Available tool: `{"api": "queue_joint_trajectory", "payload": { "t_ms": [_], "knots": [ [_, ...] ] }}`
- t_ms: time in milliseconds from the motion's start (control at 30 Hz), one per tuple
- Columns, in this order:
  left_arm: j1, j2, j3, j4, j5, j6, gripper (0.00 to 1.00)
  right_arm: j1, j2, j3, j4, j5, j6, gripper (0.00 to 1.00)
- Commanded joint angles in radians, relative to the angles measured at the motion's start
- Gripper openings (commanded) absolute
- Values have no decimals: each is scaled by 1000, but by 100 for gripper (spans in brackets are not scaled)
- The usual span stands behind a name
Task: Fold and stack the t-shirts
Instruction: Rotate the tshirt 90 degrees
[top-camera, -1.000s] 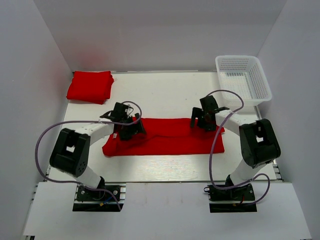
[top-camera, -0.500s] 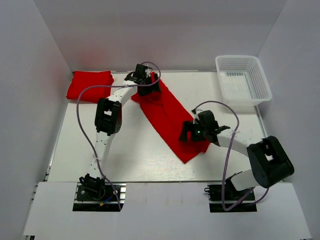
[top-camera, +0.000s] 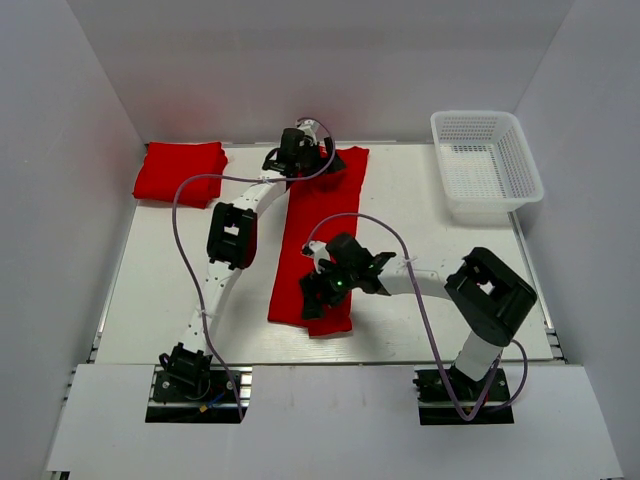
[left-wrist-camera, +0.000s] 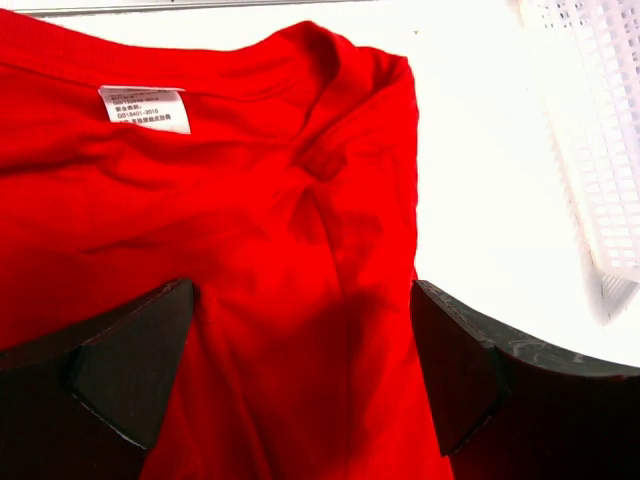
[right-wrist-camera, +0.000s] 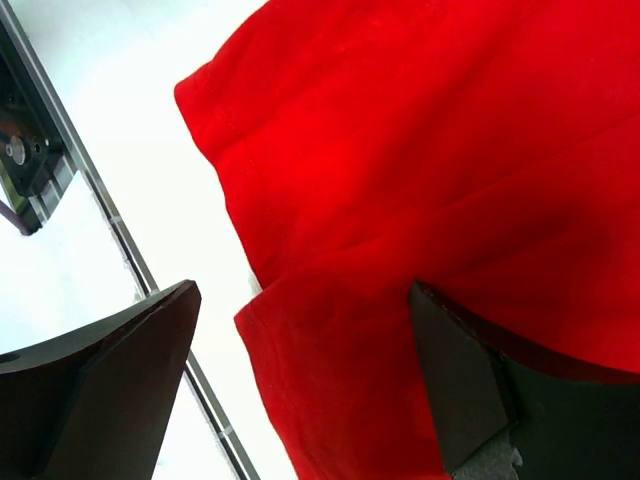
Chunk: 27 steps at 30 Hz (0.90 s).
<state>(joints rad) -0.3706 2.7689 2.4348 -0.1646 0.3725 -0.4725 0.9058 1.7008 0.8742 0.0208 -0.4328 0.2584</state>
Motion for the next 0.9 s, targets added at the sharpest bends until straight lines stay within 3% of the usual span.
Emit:
{"api": "queue_joint_trajectory", "payload": {
  "t_ms": [0,133,367,567,767,833,867],
  "knots": [
    [-7,20,-39,-58,-50,2,100,36,1,12,-169,-12,7,90],
    [-7,-55,-39,-81,-99,23,100,45,-44,71,-246,15,-11,90],
    [22,-282,-48,-101,-208,57,100,41,-162,157,-301,209,16,90],
    [32,-432,-59,-200,-242,189,100,36,-185,209,-354,295,13,90],
    [32,-661,-233,-386,-427,284,100,38,-202,240,-441,540,105,90],
    [32,-742,-382,-502,-515,284,100,33,-230,224,-461,603,163,90],
    [18,-843,-533,-563,-571,275,100,38,-272,173,-464,626,242,90]
  ]
}}
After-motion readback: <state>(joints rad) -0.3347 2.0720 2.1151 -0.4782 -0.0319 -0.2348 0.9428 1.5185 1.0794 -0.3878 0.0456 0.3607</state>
